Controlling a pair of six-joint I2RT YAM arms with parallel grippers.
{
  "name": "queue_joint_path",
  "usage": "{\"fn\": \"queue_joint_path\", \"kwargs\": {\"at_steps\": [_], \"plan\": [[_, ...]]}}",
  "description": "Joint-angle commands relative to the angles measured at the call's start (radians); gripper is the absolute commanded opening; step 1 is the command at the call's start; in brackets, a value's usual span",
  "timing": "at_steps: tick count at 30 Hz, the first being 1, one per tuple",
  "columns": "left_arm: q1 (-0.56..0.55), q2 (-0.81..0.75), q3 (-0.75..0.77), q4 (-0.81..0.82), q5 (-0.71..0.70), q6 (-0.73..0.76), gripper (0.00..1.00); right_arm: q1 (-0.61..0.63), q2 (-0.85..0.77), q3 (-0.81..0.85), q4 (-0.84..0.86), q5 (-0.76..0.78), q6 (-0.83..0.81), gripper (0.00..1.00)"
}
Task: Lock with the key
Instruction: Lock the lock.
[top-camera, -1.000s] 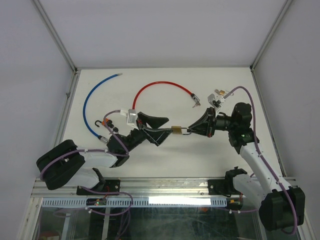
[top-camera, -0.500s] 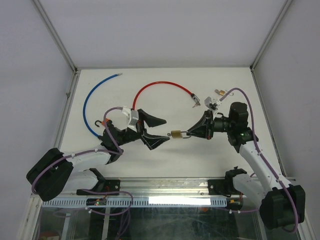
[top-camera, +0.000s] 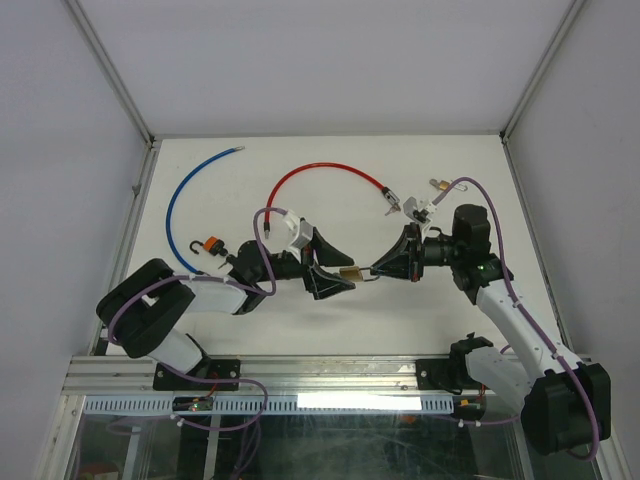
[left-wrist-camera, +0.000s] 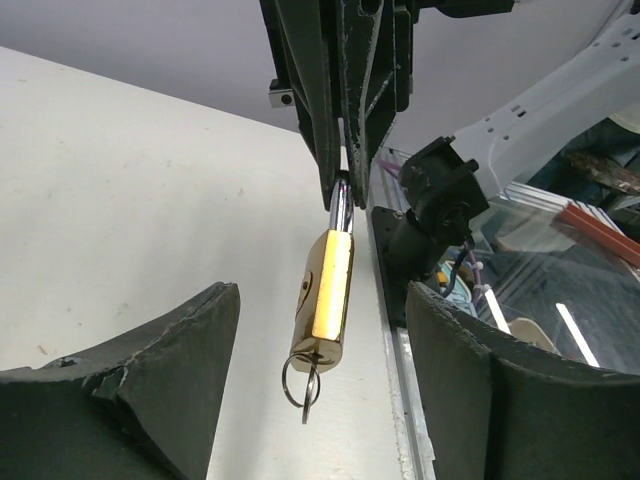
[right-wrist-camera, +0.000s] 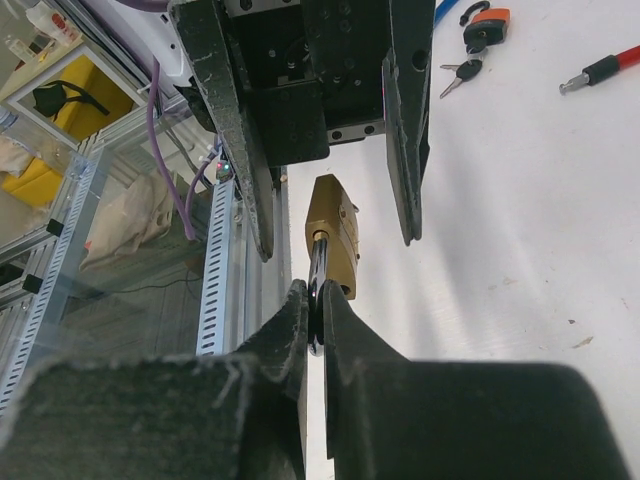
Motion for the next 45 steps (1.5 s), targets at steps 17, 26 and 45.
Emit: {"fn": "queue_joint_path", "kwargs": {"at_steps": [17, 26, 45], "plan": [[-0.036, 0.133, 0.093, 0.176, 0.133, -0.084, 0.27, 0.017, -0.005, 0.055, 0.027, -0.025, -0.032, 0.00], [-0.034, 0.109, 0.076, 0.169, 0.098, -0.080, 0.00, 0.021, -0.006, 0.070, -0.087, -0.005, -0.182, 0.16], [-0.034, 0.070, 0.001, 0.260, 0.050, -0.110, 0.00, 0.049, 0.041, 0.111, -0.342, 0.120, -0.457, 0.51]]}}
